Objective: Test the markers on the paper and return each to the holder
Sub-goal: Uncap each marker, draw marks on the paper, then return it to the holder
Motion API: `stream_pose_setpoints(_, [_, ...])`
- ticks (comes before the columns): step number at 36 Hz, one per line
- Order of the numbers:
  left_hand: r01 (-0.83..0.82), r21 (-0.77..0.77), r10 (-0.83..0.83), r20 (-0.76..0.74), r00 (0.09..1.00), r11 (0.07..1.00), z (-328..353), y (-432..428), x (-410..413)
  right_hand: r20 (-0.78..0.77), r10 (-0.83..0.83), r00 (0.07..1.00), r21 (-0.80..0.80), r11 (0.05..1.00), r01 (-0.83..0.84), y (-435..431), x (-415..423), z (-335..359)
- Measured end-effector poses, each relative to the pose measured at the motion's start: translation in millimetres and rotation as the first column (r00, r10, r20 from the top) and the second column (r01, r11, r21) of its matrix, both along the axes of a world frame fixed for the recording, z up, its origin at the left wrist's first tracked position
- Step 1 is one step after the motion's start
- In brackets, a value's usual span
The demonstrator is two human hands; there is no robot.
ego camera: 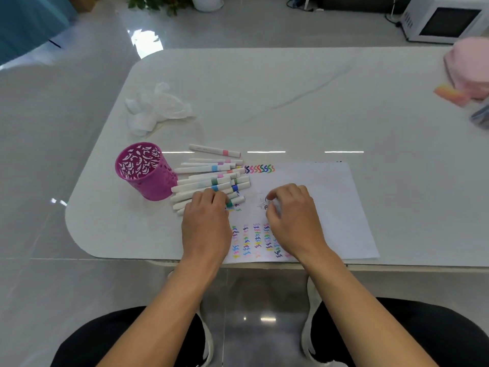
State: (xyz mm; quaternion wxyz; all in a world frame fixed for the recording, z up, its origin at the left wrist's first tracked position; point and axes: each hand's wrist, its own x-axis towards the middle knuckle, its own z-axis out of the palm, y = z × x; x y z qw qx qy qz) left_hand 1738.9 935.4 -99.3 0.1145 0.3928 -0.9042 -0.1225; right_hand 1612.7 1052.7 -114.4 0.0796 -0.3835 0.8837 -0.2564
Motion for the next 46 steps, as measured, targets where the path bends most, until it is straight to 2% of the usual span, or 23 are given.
stream_pose_setpoints(9, [-0.004, 0.021, 0.003, 0.059, 0.998, 1.000, 2, 0, -4, -0.007, 0.035, 0.999, 0.062, 0.998, -0.034, -2, -3, 5])
stream_pose_setpoints(15, [0.121, 0.057, -0.120, -0.029, 0.992, 0.991, 7, 0, -12, 0.010, 0.062, 0.998, 0.035, 0.997, -0.063, -7, -8, 15])
stream_pose_setpoints(19, [0.204, 0.144, -0.186, -0.130, 0.974, 0.968, 11, 3, -21, 0.056, 0.086, 0.995, -0.029, 0.996, -0.084, -8, -16, 23])
stream_pose_setpoints(23, [0.188, 0.296, -0.110, -0.263, 0.958, 0.937, 15, 8, -32, 0.164, 0.051, 0.985, -0.130, 0.991, -0.030, -5, -27, 31])
stream_pose_setpoints(26, [0.175, 0.443, 0.000, -0.367, 0.930, 0.879, 17, 12, -39, 0.284, 0.040, 0.958, -0.185, 0.983, 0.014, -3, -36, 34])
stream_pose_setpoints(31, [0.202, 0.655, 0.185, -0.472, 0.862, 0.728, 19, 12, -47, 0.442, 0.094, 0.892, -0.166, 0.986, -0.021, 2, -43, 30])
stream_pose_setpoints(35, [0.218, 0.693, 0.229, -0.491, 0.840, 0.687, 17, 11, -53, 0.526, 0.155, 0.836, -0.124, 0.987, -0.105, 5, -44, 28])
stream_pose_setpoints(41, [0.199, 0.677, 0.204, -0.466, 0.861, 0.708, 16, 8, -60, 0.435, 0.165, 0.885, -0.041, 0.986, -0.163, 5, -53, 30])
stream_pose_setpoints(46, [0.168, 0.597, 0.092, -0.380, 0.921, 0.784, 15, 9, -63, 0.303, 0.162, 0.939, 0.005, 0.985, -0.172, 6, -64, 31])
